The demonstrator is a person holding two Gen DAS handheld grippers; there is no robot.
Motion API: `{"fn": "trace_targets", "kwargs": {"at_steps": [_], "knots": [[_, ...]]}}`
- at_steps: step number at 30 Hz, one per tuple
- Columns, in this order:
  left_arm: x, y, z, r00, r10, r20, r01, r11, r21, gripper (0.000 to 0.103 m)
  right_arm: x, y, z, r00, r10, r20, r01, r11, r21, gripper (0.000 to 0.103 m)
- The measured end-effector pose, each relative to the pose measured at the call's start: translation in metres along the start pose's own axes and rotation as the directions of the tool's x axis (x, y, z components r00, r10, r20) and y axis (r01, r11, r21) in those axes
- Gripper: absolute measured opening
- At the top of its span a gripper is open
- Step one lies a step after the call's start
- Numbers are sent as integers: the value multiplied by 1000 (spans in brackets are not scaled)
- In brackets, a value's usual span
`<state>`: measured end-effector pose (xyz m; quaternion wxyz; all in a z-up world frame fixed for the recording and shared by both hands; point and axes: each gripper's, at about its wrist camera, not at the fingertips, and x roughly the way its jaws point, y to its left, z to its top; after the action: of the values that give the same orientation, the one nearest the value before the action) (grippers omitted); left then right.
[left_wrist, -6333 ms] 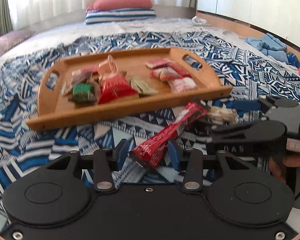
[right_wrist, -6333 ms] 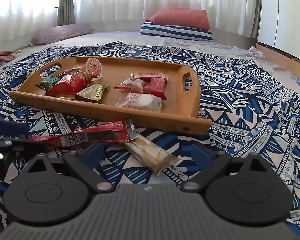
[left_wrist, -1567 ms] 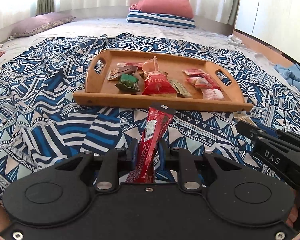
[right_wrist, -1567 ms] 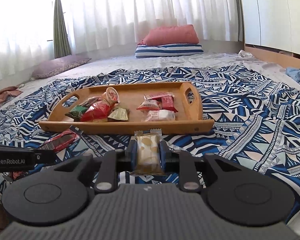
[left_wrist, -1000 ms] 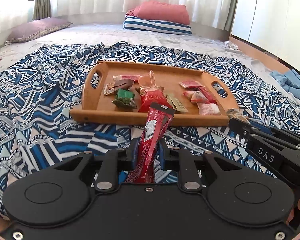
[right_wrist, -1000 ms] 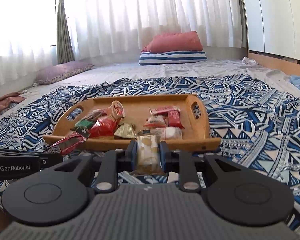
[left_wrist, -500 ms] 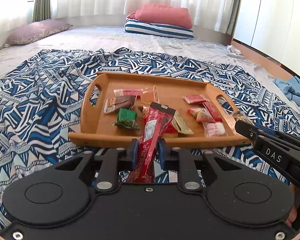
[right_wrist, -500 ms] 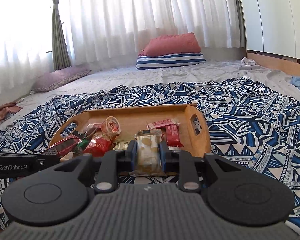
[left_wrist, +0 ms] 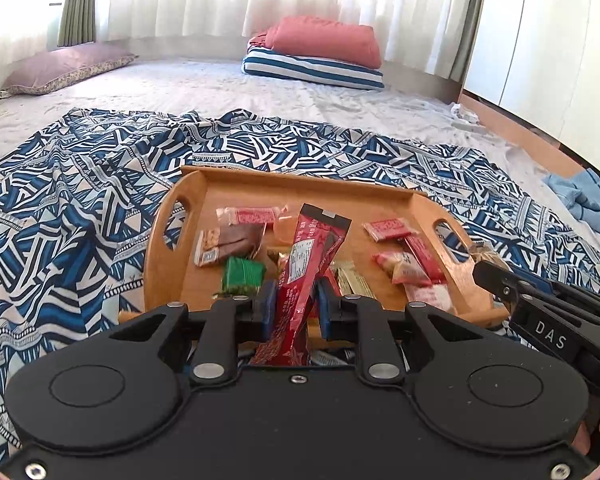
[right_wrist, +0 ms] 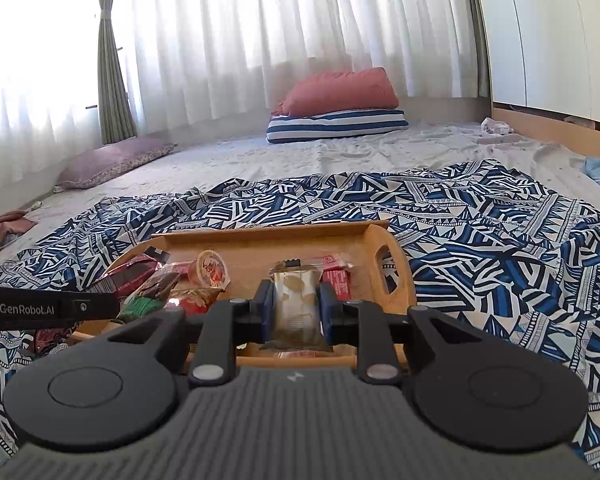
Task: Organize snacks
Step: 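Lower the red bar and beige packet down into the tray with both tools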
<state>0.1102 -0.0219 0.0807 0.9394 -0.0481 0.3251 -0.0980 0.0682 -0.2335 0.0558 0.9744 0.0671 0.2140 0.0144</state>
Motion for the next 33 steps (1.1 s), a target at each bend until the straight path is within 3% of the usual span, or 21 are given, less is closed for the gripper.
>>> {"fn": "trace_targets", "kwargs": {"at_steps": [20, 33], "knots": [[30, 18, 22, 1000, 15, -26, -16, 999, -40, 20, 32, -20, 17, 999, -20, -27, 21, 999, 41, 28], [51, 31, 53, 1000, -3, -27, 2, 998, -57, 20, 56, -30, 40, 998, 10, -56, -6, 998, 66, 28]]}}
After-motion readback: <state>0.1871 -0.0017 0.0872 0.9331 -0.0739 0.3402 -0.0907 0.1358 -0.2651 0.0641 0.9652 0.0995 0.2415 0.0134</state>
